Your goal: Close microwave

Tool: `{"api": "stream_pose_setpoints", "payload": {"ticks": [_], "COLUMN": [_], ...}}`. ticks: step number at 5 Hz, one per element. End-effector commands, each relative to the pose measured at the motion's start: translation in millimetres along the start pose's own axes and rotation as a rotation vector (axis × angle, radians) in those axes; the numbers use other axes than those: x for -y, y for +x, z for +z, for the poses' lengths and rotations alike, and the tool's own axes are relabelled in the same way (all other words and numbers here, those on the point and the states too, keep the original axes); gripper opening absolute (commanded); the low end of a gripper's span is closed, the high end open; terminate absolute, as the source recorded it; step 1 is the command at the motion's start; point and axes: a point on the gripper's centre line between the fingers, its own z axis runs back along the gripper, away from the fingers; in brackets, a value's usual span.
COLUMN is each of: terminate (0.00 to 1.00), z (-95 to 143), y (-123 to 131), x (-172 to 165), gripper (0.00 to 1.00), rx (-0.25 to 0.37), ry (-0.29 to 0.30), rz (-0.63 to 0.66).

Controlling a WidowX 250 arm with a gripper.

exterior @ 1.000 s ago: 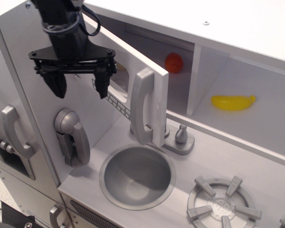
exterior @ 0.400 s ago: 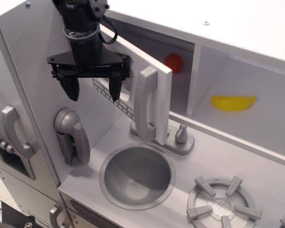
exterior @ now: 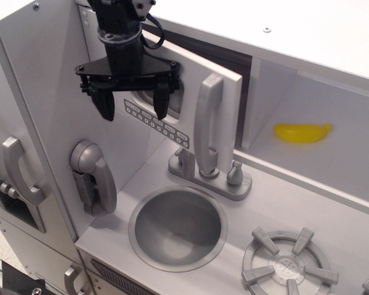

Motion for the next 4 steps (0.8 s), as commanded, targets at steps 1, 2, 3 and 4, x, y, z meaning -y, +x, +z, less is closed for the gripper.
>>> {"api": "stream_pose_setpoints", "payload": {"ticks": [1, 2, 3, 4], "terminate": [0.00, 0.00, 0.00, 0.00], "z": [17, 16, 18, 20], "y": [15, 20, 23, 26], "x": [2, 4, 5, 6], "gripper": [1.00, 1.00, 1.00, 1.00], "rx": [0.063, 0.123, 0.188, 0.204], "ry": [-0.017, -0.036, -0.070, -0.086], "rz": [0.023, 0.030, 0.034, 0.045]}}
